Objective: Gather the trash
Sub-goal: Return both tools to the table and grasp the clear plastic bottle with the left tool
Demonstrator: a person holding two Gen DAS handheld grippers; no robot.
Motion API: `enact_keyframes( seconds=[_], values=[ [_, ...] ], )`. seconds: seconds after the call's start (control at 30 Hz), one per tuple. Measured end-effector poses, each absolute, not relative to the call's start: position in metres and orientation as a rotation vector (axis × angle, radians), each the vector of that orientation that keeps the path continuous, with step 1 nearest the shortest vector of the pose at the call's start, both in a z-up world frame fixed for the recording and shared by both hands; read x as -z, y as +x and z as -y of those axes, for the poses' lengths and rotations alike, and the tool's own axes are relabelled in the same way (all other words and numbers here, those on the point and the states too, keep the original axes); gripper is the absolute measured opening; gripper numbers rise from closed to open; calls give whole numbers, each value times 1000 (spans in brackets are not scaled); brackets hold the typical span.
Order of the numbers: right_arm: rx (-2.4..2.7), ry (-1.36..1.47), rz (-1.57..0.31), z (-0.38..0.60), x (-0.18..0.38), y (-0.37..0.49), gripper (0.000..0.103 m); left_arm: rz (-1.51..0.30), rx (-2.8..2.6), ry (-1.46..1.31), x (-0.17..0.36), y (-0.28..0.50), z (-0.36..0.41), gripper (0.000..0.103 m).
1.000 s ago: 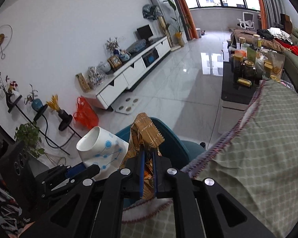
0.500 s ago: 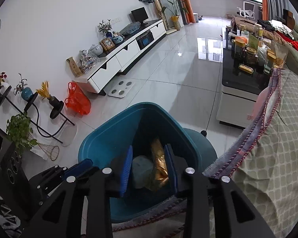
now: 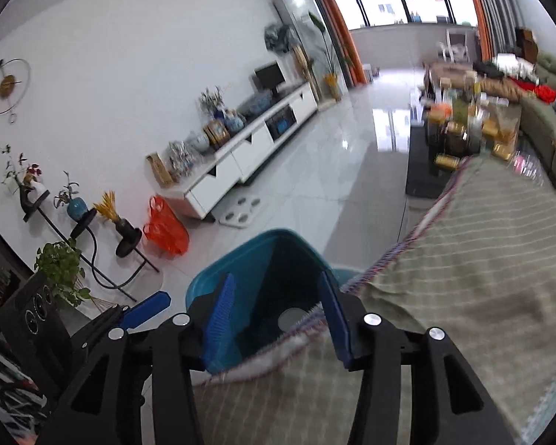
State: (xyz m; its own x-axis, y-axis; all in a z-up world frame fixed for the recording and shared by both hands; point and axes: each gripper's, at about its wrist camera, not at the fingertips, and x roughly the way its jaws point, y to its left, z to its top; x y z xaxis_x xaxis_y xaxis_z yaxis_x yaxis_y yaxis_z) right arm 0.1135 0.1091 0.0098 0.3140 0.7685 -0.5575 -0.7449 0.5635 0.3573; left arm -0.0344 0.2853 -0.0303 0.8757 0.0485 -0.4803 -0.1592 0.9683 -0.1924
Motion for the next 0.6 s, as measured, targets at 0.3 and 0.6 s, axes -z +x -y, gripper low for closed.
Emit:
enact_keyframes(
  seconds=[0.3,0.6],
  values=[
    [-867,47,-601,12,-36,77,57,-482,288,-131,21,-36,-158,68],
    [-628,70,-591,131,-29,57,58,-552,684,-6,38,-35,-32,68]
  ],
)
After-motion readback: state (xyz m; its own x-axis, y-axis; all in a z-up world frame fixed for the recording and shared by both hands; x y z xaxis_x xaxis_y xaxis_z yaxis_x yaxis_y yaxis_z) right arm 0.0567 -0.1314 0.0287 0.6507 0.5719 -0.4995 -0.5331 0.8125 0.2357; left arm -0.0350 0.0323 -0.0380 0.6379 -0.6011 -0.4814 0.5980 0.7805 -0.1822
